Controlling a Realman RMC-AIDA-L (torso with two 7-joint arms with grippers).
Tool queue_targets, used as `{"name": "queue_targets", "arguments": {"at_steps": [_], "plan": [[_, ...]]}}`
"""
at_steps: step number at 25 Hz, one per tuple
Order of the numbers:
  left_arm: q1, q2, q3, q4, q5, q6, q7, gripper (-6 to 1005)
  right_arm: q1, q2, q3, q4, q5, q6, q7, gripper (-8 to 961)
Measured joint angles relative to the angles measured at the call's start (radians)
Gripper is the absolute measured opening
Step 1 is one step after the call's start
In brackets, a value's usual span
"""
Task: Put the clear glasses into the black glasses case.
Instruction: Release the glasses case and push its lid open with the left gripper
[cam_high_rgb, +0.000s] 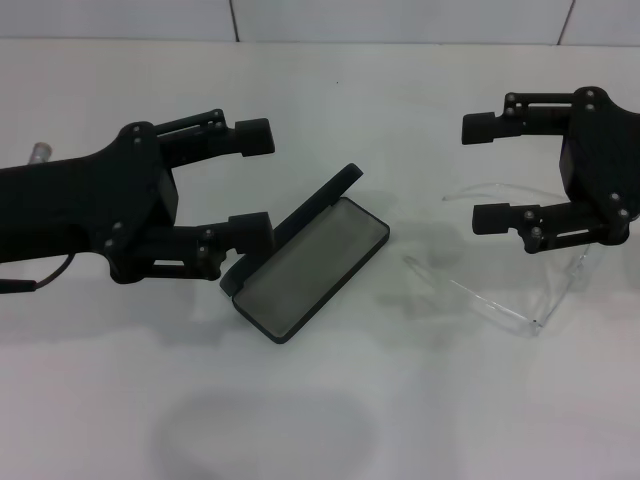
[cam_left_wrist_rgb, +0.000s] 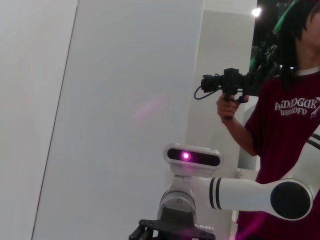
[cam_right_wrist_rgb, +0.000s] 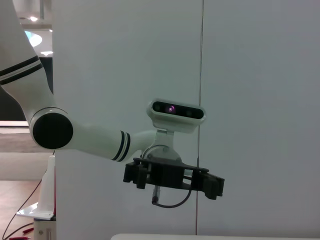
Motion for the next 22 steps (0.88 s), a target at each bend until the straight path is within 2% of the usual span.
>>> {"name": "queue_targets", "arguments": {"at_steps": [22], "plan": [[-0.006, -0.005, 0.0, -0.001, 0.023, -0.001, -0.001, 863, -0.001, -0.004, 0.004, 0.007, 0.001, -0.002, 0.0, 755]]}}
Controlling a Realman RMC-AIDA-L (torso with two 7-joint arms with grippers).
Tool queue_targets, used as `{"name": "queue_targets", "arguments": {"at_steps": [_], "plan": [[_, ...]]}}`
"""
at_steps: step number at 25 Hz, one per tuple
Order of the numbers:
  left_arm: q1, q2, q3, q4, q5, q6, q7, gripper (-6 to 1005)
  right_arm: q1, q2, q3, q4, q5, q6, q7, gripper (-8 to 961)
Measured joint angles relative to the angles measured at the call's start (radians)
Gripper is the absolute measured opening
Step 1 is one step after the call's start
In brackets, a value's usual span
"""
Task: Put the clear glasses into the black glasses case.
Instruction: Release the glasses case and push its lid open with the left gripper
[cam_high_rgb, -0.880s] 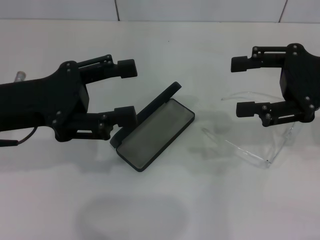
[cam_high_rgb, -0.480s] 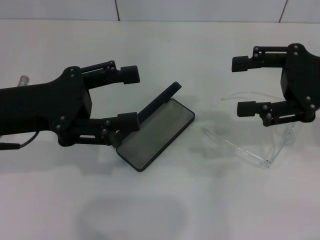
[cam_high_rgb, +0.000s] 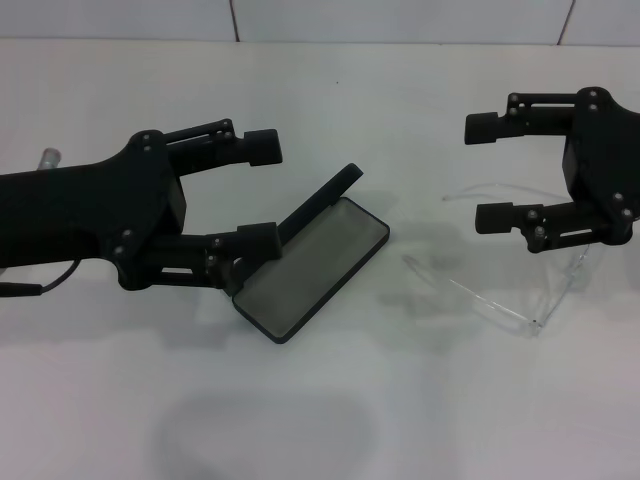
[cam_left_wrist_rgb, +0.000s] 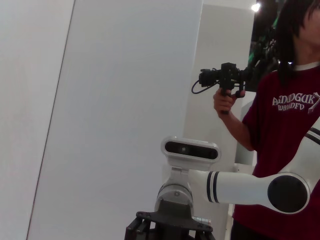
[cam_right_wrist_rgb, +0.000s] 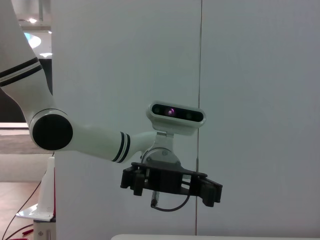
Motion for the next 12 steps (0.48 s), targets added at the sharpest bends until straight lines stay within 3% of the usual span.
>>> {"name": "queue_targets", "arguments": {"at_steps": [6, 12], "plan": [[-0.002, 0.001, -0.008, 0.002, 0.0, -0.004, -0.001, 863, -0.008, -0.006, 0.009, 0.0, 0.0, 0.019, -0.001, 755], [-0.026, 0.007, -0.041, 0.02, -0.003, -0.022, -0.033, 862, -0.023, -0.011, 0.082, 0.001, -0.005, 0.032, -0.001, 755]]}}
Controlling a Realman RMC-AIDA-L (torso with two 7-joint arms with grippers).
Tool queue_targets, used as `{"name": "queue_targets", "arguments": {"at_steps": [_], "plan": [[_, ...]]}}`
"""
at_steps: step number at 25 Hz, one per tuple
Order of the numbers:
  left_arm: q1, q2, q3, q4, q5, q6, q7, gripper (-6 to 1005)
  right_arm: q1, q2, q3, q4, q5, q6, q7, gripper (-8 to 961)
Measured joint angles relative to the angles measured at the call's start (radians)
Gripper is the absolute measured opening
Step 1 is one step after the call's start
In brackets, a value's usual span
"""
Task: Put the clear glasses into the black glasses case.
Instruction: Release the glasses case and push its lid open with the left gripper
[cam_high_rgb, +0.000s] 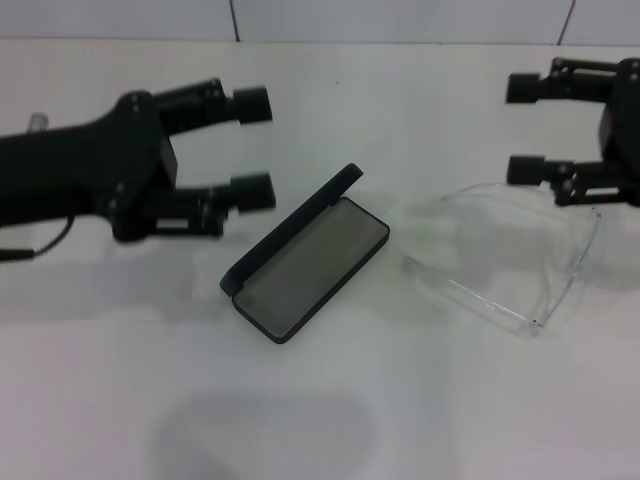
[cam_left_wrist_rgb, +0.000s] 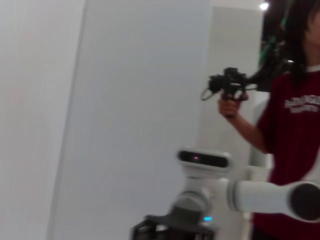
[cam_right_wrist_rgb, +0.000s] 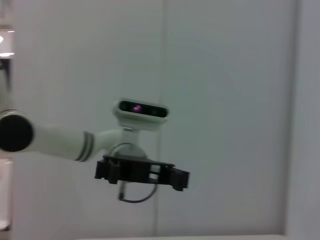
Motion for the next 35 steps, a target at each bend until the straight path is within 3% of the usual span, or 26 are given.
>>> {"name": "queue_targets", "arguments": {"at_steps": [6, 13, 16, 21, 24, 29, 35], "plan": [[-0.002, -0.013, -0.02, 0.203, 0.067, -0.177, -0.159, 861, -0.037, -0.007, 0.084, 0.001, 0.001, 0.023, 0.0, 754], [-0.016, -0.063, -0.019, 0.489, 0.239, -0.351, -0.381, 861, -0.082, 0.0, 0.146, 0.003, 0.002, 0.03, 0.0, 754], [-0.016, -0.089, 0.002, 0.625, 0.388, -0.436, -0.515, 861, -0.095, 0.001, 0.155, 0.003, 0.014, 0.033, 0.0, 754], [-0.032, -0.089, 0.165, 0.801, 0.709, -0.54, -0.802, 862, -0.114, 0.0, 0.186, 0.002, 0.029, 0.034, 0.0, 754], [-0.051, -0.09, 0.268, 0.846, 0.862, -0.543, -0.923, 862, -0.125, 0.0, 0.212, 0.004, 0.03, 0.033, -0.001, 754], [-0.075, -0.089, 0.41, 0.874, 0.962, -0.52, -1.064, 861, -0.146, -0.001, 0.241, 0.009, 0.03, 0.037, -0.013, 754], [-0.1, -0.092, 0.544, 0.861, 1.042, -0.505, -1.176, 859, -0.14, -0.017, 0.258, 0.06, 0.032, 0.038, -0.032, 754]]}}
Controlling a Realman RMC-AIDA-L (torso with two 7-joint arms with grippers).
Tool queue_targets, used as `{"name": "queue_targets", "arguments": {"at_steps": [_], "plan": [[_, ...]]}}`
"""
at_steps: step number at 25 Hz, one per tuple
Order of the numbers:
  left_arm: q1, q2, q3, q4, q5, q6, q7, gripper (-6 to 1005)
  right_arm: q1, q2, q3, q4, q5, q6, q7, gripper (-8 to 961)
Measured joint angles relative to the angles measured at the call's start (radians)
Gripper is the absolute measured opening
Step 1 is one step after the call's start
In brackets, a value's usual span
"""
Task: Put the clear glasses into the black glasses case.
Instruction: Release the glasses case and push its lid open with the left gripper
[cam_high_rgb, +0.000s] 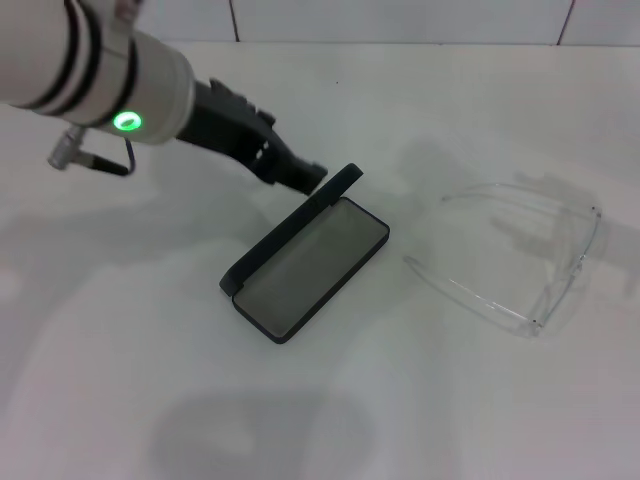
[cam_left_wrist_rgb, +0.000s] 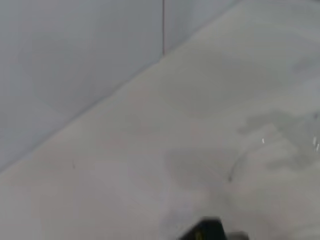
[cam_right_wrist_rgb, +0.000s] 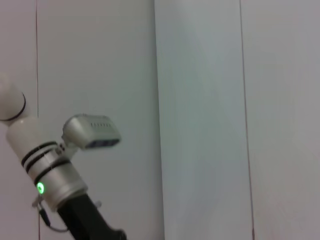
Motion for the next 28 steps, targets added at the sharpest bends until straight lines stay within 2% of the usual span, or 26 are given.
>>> {"name": "queue_targets", "arguments": {"at_steps": [3, 8, 12, 21, 28], "plan": [[-0.021, -0.001, 0.041, -0.067, 0.021, -0.024, -0.015, 858, 0.008, -0.004, 0.0, 0.023, 0.0, 0.003, -0.015, 753], [-0.082, -0.001, 0.058, -0.245, 0.025, -0.093, -0.008, 836, 0.02, -0.009, 0.001, 0.053, 0.0, 0.009, -0.034, 753], [-0.114, -0.001, 0.074, -0.333, 0.025, -0.125, 0.002, 819, 0.02, -0.015, 0.001, 0.059, 0.001, 0.01, -0.035, 753], [-0.157, -0.001, 0.083, -0.446, 0.02, -0.15, 0.015, 780, 0.019, -0.016, 0.001, 0.065, 0.001, 0.03, -0.037, 753], [-0.159, 0.0, 0.087, -0.454, 0.023, -0.146, 0.035, 750, 0.02, -0.018, 0.002, 0.073, 0.009, 0.033, -0.044, 753]]}}
